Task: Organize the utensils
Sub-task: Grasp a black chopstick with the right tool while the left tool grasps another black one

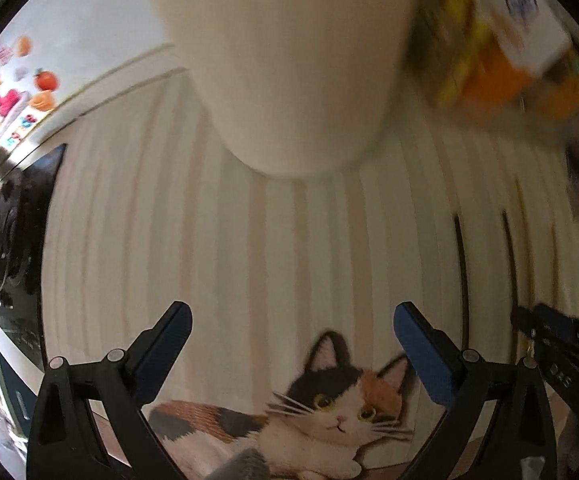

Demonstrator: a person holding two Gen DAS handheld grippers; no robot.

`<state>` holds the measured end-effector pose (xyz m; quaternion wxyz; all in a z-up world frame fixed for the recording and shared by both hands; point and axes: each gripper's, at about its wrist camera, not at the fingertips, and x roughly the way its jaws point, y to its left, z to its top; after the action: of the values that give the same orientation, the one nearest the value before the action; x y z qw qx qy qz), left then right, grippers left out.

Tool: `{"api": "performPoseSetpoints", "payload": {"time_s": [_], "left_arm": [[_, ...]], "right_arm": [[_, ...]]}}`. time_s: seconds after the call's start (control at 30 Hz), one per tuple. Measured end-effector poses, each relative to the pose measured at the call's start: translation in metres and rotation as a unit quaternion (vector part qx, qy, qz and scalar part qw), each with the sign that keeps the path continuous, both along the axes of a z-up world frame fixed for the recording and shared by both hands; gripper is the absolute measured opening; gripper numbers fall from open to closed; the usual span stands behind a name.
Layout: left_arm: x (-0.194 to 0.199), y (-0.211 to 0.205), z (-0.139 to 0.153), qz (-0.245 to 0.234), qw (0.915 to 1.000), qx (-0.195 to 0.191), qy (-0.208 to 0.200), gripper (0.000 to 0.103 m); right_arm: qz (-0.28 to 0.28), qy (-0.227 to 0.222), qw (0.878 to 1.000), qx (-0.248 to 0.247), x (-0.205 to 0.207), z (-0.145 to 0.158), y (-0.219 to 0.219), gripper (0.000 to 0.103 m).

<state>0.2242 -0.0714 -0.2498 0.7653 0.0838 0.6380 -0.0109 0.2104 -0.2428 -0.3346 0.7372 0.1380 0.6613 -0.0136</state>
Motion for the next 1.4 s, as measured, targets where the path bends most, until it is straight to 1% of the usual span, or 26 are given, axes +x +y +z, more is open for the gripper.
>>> {"api": "performPoseSetpoints", "payload": {"time_s": [0.03, 0.07, 0.1, 0.13, 0.17, 0.2, 0.27, 0.3, 0.33, 0.4, 0.43, 0.5, 0.57, 0.6, 0.63, 0.67, 0.7, 0.77, 0.8, 0.9, 1.0, 1.1, 1.2, 1.3, 1.33, 1.4], "left_arm": [[-0.002, -0.007, -0.006, -0.009, 0.9999, 0.002, 0.010, 0.103], [-0.004, -0.012, -0.010, -0.015, 0.9998, 0.002, 0.016, 0.103], [-0.006, -0.019, -0.015, -0.021, 0.9995, 0.001, 0.024, 0.103], [-0.006, -0.025, -0.019, -0.024, 0.9992, -0.002, 0.031, 0.103], [-0.007, -0.029, -0.022, -0.025, 0.9989, -0.007, 0.038, 0.103], [-0.007, -0.036, -0.026, -0.027, 0.9984, -0.019, 0.047, 0.102], [-0.005, -0.048, -0.030, -0.027, 0.9974, -0.038, 0.055, 0.102], [-0.004, -0.052, -0.031, -0.029, 0.9968, -0.046, 0.058, 0.099], [-0.002, -0.060, -0.034, -0.032, 0.9954, -0.063, 0.064, 0.096], [0.002, -0.073, -0.041, -0.033, 0.9938, -0.075, 0.076, 0.074], [0.004, -0.077, -0.044, -0.034, 0.9930, -0.080, 0.080, 0.070], [0.008, -0.087, -0.050, -0.034, 0.9925, -0.082, 0.084, 0.052], [0.009, -0.094, -0.053, -0.036, 0.9926, -0.083, 0.081, 0.044], [0.010, -0.099, -0.055, -0.038, 0.9931, -0.082, 0.076, 0.037], [0.011, -0.104, -0.054, -0.045, 0.9946, -0.066, 0.066, 0.031], [0.011, -0.109, -0.054, -0.057, 0.9957, -0.045, 0.057, 0.016], [0.009, -0.113, -0.054, -0.064, 0.9956, -0.044, 0.053, 0.006], [0.008, -0.113, -0.054, -0.073, 0.9952, -0.039, 0.051, 0.005], [0.008, -0.108, -0.054, -0.078, 0.9953, -0.030, 0.049, 0.004], [0.009, -0.078, -0.053, -0.076, 0.9956, -0.023, 0.049, 0.003], [0.005, -0.041, -0.052, -0.063, 0.9966, -0.009, 0.054, 0.003], [-0.001, -0.009, -0.052, -0.037, 0.9975, -0.004, 0.060, 0.003], [-0.008, 0.017, -0.051, -0.008, 0.9977, -0.011, 0.066, 0.003], [-0.013, 0.030, -0.050, 0.011, 0.9971, -0.024, 0.071, 0.003], [-0.015, 0.034, -0.051, 0.016, 0.9968, -0.032, 0.072, 0.003], [-0.016, 0.046, -0.050, 0.025, 0.9960, -0.043, 0.074, 0.004]], "right_arm": [[0.001, 0.007, 1.000, -0.009, -0.003, -0.008, -0.001, 0.038], [0.003, 0.011, 1.000, -0.015, -0.007, -0.015, -0.001, 0.030], [0.009, 0.019, 0.999, -0.025, -0.010, -0.024, 0.000, 0.019], [0.011, 0.026, 0.999, -0.032, -0.012, -0.029, 0.000, 0.013], [0.011, 0.004, 0.999, -0.050, -0.014, -0.025, 0.000, 0.007], [0.017, 0.003, 0.998, -0.057, -0.015, -0.023, 0.000, 0.006], [0.007, 0.005, 0.998, -0.055, -0.017, -0.020, -0.004, 0.006], [-0.003, 0.007, 0.999, -0.053, -0.018, -0.017, -0.009, 0.006], [-0.009, 0.009, 0.999, -0.051, -0.020, -0.016, -0.013, 0.006], [-0.025, 0.012, 0.999, -0.047, -0.024, -0.011, -0.024, 0.006], [-0.029, 0.013, 0.998, -0.048, -0.026, -0.011, -0.030, 0.006], [-0.037, 0.017, 0.998, -0.048, -0.031, -0.007, -0.039, 0.006], [-0.041, 0.020, 0.998, -0.050, -0.034, -0.004, -0.045, 0.006], [-0.043, 0.021, 0.998, -0.050, -0.036, -0.002, -0.048, 0.006], [-0.045, 0.021, 0.997, -0.051, -0.039, -0.001, -0.050, 0.006], [-0.048, 0.022, 0.997, -0.051, -0.041, 0.001, -0.053, 0.006], [-0.051, 0.023, 0.997, -0.051, -0.042, 0.003, -0.055, 0.006], [-0.054, 0.025, 0.997, -0.053, -0.044, 0.006, -0.060, 0.006], [-0.055, 0.026, 0.997, -0.054, -0.045, 0.008, -0.062, 0.006], [-0.055, 0.029, 0.996, -0.058, -0.045, 0.009, -0.063, 0.006], [-0.051, 0.032, 0.997, -0.052, -0.037, 0.015, -0.058, 0.006], [-0.033, 0.030, 0.998, -0.041, -0.024, 0.018, -0.043, 0.006], [-0.006, 0.027, 0.999, -0.024, -0.015, 0.023, -0.024, 0.006], [0.022, 0.032, 0.999, -0.003, -0.006, 0.028, -0.004, 0.006], [0.039, 0.033, 0.999, -0.008, -0.004, 0.031, 0.004, 0.006], [0.054, 0.035, 0.998, -0.024, -0.001, 0.035, 0.010, 0.007]]}}
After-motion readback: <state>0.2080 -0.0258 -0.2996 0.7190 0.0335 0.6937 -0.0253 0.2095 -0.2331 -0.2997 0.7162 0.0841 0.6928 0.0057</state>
